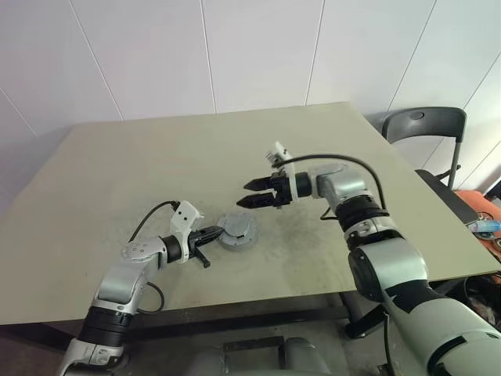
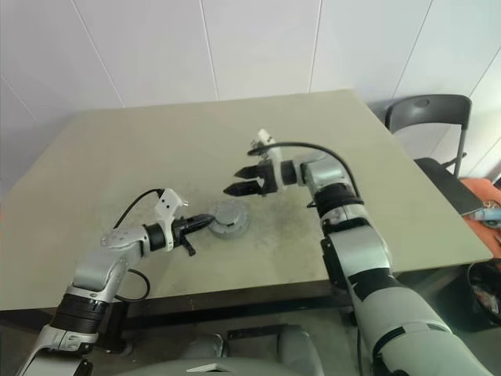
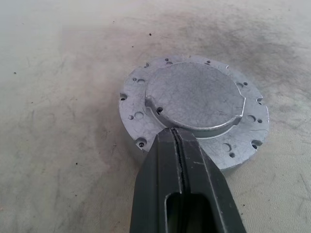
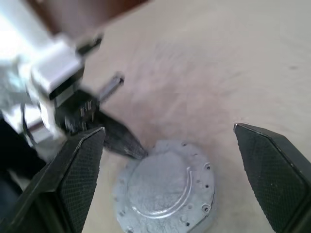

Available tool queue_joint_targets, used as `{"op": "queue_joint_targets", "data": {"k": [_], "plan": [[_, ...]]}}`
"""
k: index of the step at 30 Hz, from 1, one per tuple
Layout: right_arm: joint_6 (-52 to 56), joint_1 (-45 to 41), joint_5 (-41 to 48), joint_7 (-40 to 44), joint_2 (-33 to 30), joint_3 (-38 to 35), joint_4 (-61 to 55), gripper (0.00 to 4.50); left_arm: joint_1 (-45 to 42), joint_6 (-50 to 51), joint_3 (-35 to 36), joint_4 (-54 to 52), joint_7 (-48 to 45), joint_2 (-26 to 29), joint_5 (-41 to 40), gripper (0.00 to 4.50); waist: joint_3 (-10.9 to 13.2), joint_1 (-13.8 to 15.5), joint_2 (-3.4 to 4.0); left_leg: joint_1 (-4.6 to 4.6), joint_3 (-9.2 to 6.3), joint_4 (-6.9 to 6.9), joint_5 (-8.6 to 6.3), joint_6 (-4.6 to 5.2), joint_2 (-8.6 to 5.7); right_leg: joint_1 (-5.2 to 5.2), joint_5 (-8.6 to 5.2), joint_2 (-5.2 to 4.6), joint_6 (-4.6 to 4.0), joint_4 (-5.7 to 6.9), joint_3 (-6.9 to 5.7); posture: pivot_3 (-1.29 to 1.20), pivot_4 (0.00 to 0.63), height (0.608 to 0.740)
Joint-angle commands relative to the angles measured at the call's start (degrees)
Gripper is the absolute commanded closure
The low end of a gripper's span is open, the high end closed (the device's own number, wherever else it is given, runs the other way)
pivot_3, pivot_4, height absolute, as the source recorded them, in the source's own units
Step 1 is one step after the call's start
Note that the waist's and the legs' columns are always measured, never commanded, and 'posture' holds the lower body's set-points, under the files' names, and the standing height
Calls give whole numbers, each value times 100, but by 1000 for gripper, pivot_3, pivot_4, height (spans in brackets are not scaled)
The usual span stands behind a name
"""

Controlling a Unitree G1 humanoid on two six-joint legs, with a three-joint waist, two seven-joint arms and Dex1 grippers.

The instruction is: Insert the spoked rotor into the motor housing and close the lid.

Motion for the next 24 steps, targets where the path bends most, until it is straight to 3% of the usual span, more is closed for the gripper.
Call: {"op": "queue_joint_targets", "data": {"k": [1,5,8,24], "plan": [[1755,-79,-55,-785,-214,69,-163,25,23,83,-195,53,-112,48,66,4500,-1,2,-1,-1,0,0,0,0,0,0,0,0,0,0,0,0,0,740],[3285,-190,352,-1501,-283,-487,206,25,31,74,-190,43,-162,80,64,4500,0,1,0,-7,2,1,0,0,-1,-8,0,-2,-1,-1,0,0,0,740],[3845,-53,625,-1641,-301,-705,233,25,34,86,-186,45,-180,82,52,4500,0,-3,0,-9,3,0,0,0,-1,-9,-1,-2,-1,-2,0,0,0,740],[4454,491,1396,-2977,363,-1528,31,25,120,137,-167,-65,-196,100,35,4500,-1,-17,-1,-5,7,0,0,0,0,-4,-1,-1,1,-7,0,0,0,740]]}}
